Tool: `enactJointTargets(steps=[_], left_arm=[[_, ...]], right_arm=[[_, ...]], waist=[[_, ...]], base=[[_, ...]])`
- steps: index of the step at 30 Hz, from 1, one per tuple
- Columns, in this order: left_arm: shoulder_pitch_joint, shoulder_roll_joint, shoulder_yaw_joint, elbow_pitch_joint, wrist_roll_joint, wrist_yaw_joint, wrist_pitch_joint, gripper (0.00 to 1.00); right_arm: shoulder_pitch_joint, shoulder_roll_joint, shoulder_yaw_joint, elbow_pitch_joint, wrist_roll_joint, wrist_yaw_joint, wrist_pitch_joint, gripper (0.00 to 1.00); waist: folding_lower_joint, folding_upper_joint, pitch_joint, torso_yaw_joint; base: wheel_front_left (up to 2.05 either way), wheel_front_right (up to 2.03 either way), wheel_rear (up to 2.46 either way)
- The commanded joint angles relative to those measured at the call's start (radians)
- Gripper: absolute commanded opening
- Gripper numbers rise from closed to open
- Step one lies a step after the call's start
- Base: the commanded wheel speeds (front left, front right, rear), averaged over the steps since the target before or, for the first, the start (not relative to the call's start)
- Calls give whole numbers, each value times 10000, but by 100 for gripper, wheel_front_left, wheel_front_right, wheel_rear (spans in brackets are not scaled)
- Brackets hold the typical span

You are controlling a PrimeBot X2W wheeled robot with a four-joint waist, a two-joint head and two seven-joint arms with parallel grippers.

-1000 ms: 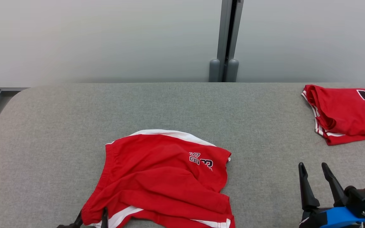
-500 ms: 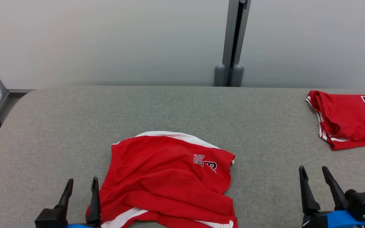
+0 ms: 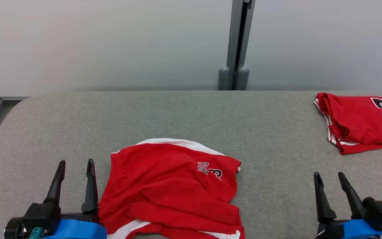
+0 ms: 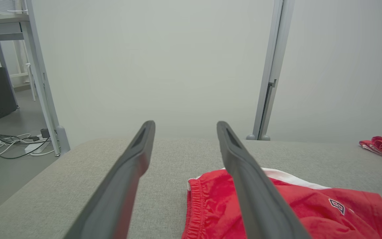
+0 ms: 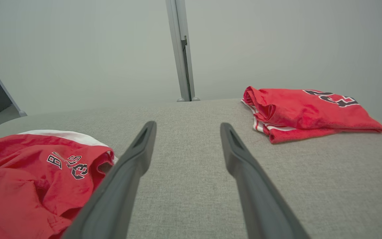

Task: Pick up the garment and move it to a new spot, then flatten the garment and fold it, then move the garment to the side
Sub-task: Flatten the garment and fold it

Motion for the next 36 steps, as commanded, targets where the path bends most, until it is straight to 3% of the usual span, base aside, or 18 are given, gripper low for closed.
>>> enactJointTargets(steps=[1, 13, 22, 36], left_arm=[[-107, 79, 12, -35, 51, -60, -42, 100], [-68, 24, -43, 157, 101, -87, -43, 100], [-341, 46, -24, 51, 172, -115, -44, 100], [-1081, -255, -253, 26, 338, -159, -46, 100]], right_arm=[[76, -14, -29, -93, -45, 2, 24, 100], [142, -14, -121, -233, -99, 2, 177, 100], [-1156, -14, 825, -72, -531, 2, 651, 100], [-3814, -208, 2223, 2219, -1053, 2, 1771, 100]], waist=[[0, 0, 5, -69], [0, 0, 94, -172], [0, 0, 349, 61], [0, 0, 1283, 993]], base=[[0, 0, 0], [0, 0, 0], [0, 0, 0], [0, 0, 0]])
